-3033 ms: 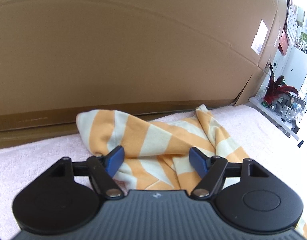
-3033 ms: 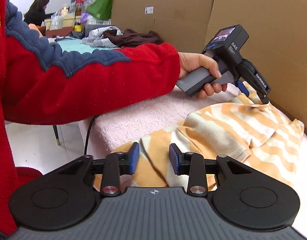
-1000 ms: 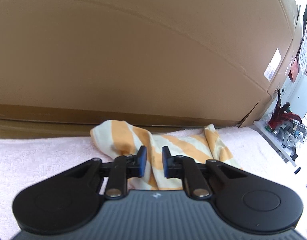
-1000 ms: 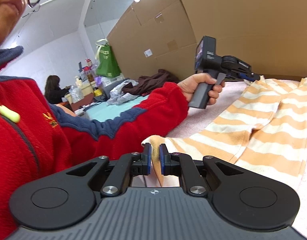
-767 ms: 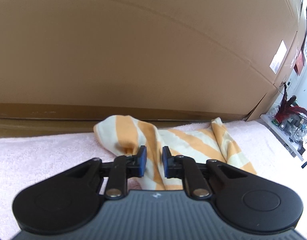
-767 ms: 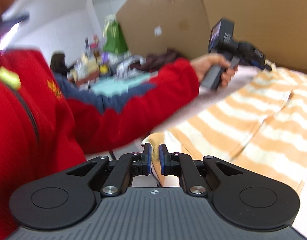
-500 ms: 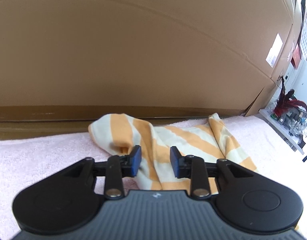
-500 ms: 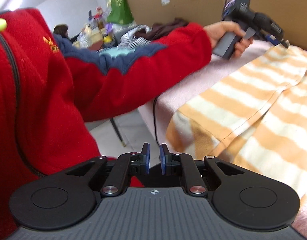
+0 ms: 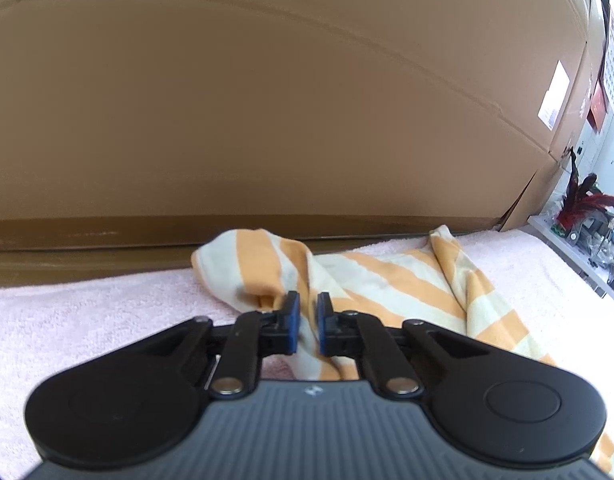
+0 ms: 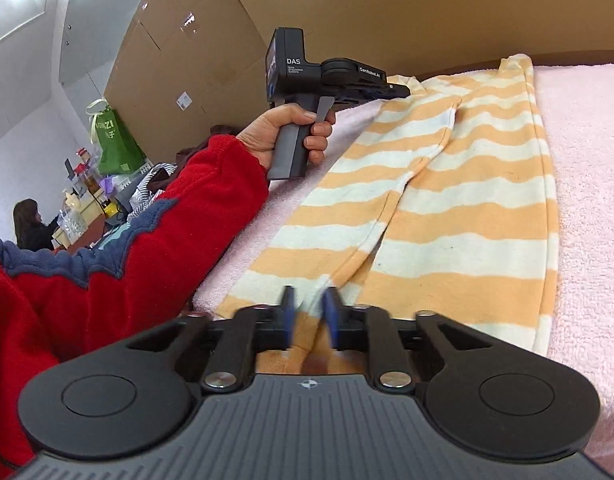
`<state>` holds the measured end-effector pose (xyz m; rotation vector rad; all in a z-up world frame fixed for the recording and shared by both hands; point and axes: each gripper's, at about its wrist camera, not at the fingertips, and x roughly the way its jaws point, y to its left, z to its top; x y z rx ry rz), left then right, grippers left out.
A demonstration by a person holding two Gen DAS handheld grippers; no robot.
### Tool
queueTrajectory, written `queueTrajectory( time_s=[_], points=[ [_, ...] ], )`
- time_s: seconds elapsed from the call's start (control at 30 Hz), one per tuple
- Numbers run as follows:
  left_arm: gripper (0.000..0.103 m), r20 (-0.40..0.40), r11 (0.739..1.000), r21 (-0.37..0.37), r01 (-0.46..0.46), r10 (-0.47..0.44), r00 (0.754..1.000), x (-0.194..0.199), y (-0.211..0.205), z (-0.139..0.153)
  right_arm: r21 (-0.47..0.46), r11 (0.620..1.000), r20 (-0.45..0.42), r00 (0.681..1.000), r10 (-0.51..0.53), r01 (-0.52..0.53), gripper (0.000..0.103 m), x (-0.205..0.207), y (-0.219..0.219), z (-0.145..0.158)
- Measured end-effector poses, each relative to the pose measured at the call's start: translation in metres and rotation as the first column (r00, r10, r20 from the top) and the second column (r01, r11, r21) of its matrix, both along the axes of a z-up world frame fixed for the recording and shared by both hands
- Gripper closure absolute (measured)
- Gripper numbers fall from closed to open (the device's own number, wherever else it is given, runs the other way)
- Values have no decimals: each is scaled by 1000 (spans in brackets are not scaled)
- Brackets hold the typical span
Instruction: Fold clothes
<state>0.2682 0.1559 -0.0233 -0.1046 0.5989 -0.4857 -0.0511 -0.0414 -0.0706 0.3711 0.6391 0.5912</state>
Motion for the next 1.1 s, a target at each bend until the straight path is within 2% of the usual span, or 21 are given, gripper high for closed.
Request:
queueTrajectory(
  time_s=[0.07,0.13,0.23,0.3,0.33,0.43,0.57,0.6,0.63,0.7,0.73,0.8,0.83,0.87,1.0,1.03,1.1],
  points=[
    [92,4,999,34,-22,22,1000,0,1,1,9,1000,8,1000,7,-8,97,-1,-4,2],
    [91,4,998,44,-39,39,999,1,4,1,17,1000,21,1000,18,-19,97,-2,-9,5],
    [90,-13,998,-29,-48,47,999,3,15,4,3,1000,6,1000,17,-17,95,1,-17,6],
    [83,-25,995,-66,-76,74,997,4,26,7,17,1000,-1,1000,13,-13,90,3,-21,6],
    [76,-36,993,-70,-96,94,995,5,31,7,30,1000,6,1000,7,-7,89,3,-23,6],
    [75,-102,985,-80,-150,141,985,12,45,1,69,996,36,998,50,-52,83,7,-22,10],
    [73,-154,975,-176,-138,112,982,17,52,-3,77,986,66,988,141,-146,81,13,-7,14],
    [71,-159,973,-193,-127,97,983,18,51,-4,75,983,69,985,161,-166,80,15,-2,13],
    [64,-163,971,-209,-116,82,983,18,49,-4,72,981,69,982,174,-179,78,17,1,11],
    [61,-155,967,-219,-127,94,984,19,45,-6,64,979,62,980,190,-194,76,23,7,6],
    [62,-148,963,-229,-143,110,983,20,43,-7,61,979,60,980,192,-196,75,25,9,4],
    [70,-138,951,-260,-170,138,981,21,44,-9,59,978,57,979,195,-198,72,28,11,2],
    [90,-132,945,-272,-182,151,980,22,45,-10,62,978,58,979,196,-199,72,29,11,1],
    [103,-131,940,-278,-196,165,978,24,46,-11,66,977,59,979,197,-201,72,30,11,0],
    [103,-71,919,-332,-212,199,977,18,54,-3,79,976,63,978,199,-204,72,34,10,-1],
    [103,-50,919,-326,-221,217,975,16,54,-1,85,976,65,978,196,-201,70,34,9,-1],
    [103,-65,919,-303,-253,245,967,21,54,-5,93,976,66,979,191,-197,68,35,7,-2]
  ],
)
